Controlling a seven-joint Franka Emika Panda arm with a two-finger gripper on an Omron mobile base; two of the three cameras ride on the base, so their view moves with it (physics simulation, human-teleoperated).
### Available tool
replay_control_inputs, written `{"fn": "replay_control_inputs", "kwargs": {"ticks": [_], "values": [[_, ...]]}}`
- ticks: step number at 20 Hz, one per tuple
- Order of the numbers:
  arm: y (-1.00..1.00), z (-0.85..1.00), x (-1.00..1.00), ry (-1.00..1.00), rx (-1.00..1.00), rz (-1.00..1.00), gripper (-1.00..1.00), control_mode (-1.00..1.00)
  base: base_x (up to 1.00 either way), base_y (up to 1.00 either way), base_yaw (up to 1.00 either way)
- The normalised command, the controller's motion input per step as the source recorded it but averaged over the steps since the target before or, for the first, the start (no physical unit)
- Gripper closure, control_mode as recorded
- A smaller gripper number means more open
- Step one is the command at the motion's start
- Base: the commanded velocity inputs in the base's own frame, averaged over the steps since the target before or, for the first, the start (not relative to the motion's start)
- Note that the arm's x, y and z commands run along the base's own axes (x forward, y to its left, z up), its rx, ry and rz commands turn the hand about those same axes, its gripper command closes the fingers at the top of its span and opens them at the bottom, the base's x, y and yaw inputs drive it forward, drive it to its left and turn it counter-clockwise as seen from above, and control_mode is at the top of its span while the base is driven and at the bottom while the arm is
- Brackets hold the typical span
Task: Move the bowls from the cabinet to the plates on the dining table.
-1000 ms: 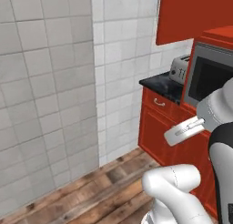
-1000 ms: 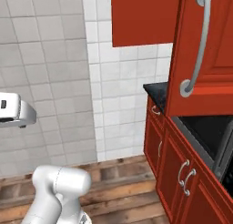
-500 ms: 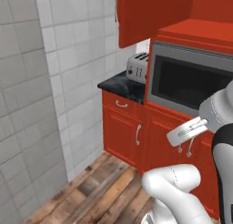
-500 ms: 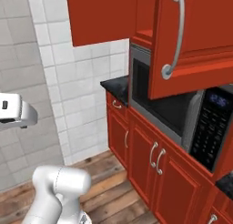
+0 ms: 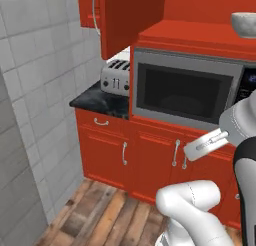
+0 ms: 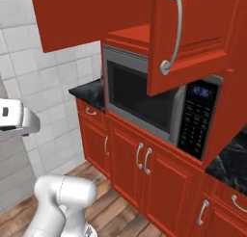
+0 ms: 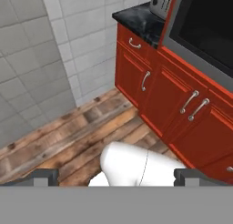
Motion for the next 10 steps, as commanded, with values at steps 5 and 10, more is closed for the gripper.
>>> {"fn": "replay_control_inputs", "kwargs": {"ticks": [5, 10], "values": [[0.00, 0.00, 0.00, 0.00, 0.00, 0.00, -1.00, 1.00, 0.42, 0.64, -0.28], [0.00, 0.00, 0.00, 0.00, 0.00, 0.00, -1.00, 1.00, 0.49, 0.31, -0.21]]}}
